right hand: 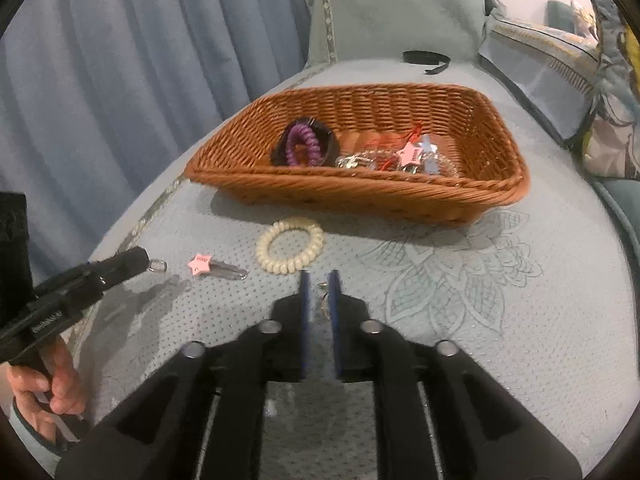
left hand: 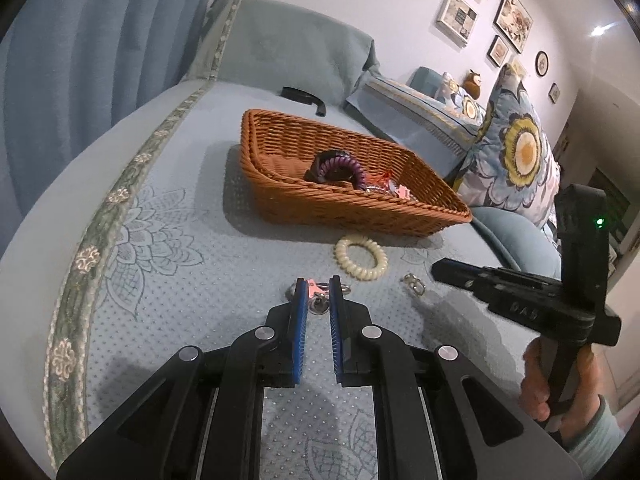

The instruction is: Organize jewelry

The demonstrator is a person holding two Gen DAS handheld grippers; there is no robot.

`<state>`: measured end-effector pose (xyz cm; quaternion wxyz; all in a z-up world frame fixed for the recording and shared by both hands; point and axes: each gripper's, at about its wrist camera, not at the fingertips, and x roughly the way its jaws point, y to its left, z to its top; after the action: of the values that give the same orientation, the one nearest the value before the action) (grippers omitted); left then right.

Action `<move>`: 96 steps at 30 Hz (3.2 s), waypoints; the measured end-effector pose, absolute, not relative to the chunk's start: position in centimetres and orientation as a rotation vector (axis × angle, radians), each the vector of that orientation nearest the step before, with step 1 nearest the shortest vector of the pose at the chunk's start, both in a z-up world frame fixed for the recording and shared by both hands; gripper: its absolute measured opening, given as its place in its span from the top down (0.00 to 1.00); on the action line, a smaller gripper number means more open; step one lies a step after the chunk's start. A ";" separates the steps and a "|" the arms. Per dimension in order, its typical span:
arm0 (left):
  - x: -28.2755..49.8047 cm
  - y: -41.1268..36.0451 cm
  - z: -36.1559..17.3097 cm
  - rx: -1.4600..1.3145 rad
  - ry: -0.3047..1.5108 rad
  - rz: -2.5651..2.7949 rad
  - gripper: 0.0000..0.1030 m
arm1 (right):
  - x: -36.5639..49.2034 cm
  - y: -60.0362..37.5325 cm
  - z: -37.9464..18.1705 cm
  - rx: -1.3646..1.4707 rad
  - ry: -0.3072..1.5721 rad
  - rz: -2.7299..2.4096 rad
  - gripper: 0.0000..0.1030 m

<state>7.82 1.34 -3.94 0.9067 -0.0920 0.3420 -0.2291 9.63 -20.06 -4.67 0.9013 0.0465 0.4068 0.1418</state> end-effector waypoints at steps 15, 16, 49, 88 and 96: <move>7.8 1.1 -3.8 -0.193 0.693 -0.491 0.92 | 10.3 -18.6 -5.4 0.039 0.895 0.299 0.97; 7.7 1.1 -3.4 -0.202 0.683 -0.500 0.92 | 10.0 -18.7 -4.5 0.051 0.876 0.308 0.97; 21.0 -4.7 -0.5 -0.150 0.637 -0.482 0.91 | 23.4 -24.7 -3.1 0.184 0.909 0.223 0.97; 8.2 3.9 -3.9 -0.196 0.720 -0.460 0.36 | 13.5 -18.5 -6.3 0.223 0.969 0.251 0.65; 10.3 3.4 -5.9 -0.194 0.772 -0.491 0.39 | 16.9 -16.2 -7.3 0.164 0.957 0.129 0.70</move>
<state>10.27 3.42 -5.90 0.8925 -0.0934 0.3723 -0.2369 16.86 -16.18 -7.28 0.8825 0.0786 0.4596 0.0619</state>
